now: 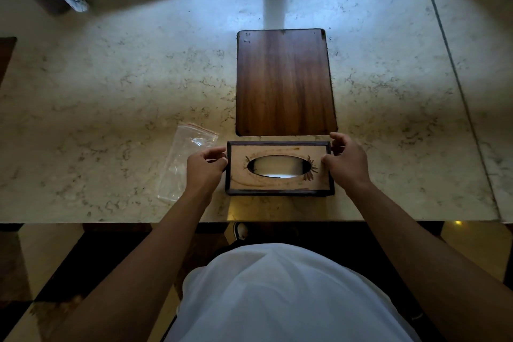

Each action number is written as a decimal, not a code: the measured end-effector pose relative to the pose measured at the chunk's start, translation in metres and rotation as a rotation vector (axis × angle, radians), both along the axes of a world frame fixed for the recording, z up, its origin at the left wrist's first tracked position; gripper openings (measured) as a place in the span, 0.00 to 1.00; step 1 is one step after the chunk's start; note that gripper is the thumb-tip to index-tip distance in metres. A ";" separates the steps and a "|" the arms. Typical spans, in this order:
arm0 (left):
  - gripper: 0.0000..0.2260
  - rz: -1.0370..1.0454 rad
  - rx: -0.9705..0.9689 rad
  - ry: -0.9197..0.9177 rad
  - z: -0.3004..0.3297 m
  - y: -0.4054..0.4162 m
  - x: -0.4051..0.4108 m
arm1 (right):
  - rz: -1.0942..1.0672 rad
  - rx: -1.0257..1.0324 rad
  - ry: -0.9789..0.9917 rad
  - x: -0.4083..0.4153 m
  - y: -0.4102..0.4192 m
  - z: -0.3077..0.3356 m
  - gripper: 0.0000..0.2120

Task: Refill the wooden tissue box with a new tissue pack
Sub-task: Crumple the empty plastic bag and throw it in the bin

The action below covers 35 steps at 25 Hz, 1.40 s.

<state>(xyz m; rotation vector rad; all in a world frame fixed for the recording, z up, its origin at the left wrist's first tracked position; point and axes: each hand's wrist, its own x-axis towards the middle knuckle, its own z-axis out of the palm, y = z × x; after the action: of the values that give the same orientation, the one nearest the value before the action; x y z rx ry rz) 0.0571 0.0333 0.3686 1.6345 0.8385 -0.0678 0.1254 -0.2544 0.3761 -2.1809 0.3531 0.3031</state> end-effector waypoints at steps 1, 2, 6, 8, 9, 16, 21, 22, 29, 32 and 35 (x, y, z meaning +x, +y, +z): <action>0.13 0.007 -0.013 -0.014 0.004 0.003 0.002 | 0.054 -0.085 -0.051 0.003 0.005 0.004 0.27; 0.12 0.028 -0.036 -0.034 0.009 0.007 0.003 | 0.111 -0.142 -0.103 0.006 0.014 0.008 0.26; 0.09 0.148 -0.085 -0.065 0.022 0.037 0.003 | 0.303 -0.162 -0.210 0.010 0.062 0.022 0.22; 0.07 0.188 -0.085 -0.065 0.024 0.055 -0.002 | 0.377 -0.133 -0.221 0.009 0.088 0.025 0.21; 0.06 0.199 -0.084 -0.069 0.024 0.062 -0.005 | 0.407 -0.118 -0.221 0.009 0.099 0.026 0.21; 0.07 0.274 -0.010 -0.016 0.009 0.110 -0.031 | 0.628 -0.064 -0.196 0.002 0.175 0.027 0.17; 0.11 0.105 0.267 0.138 -0.006 0.130 -0.033 | 0.703 -0.097 -0.054 -0.020 0.224 0.023 0.18; 0.14 0.055 0.293 0.183 -0.010 0.132 -0.033 | 0.705 -0.142 -0.008 -0.023 0.232 0.021 0.17; 0.20 -0.118 0.284 0.298 -0.029 0.138 -0.023 | 0.577 -0.194 0.320 -0.026 0.252 0.007 0.11; 0.17 -0.064 0.182 0.309 -0.038 0.144 -0.021 | 0.439 -0.091 0.378 -0.028 0.260 0.003 0.05; 0.09 0.050 0.003 0.276 -0.039 0.151 -0.023 | 0.379 -0.058 0.393 -0.031 0.267 -0.001 0.08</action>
<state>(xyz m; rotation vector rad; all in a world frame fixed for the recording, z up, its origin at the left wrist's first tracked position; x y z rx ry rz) 0.0345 0.1848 0.3293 1.6281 1.0892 -0.2612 0.0948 0.0129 0.3746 -2.2316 0.1591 0.9500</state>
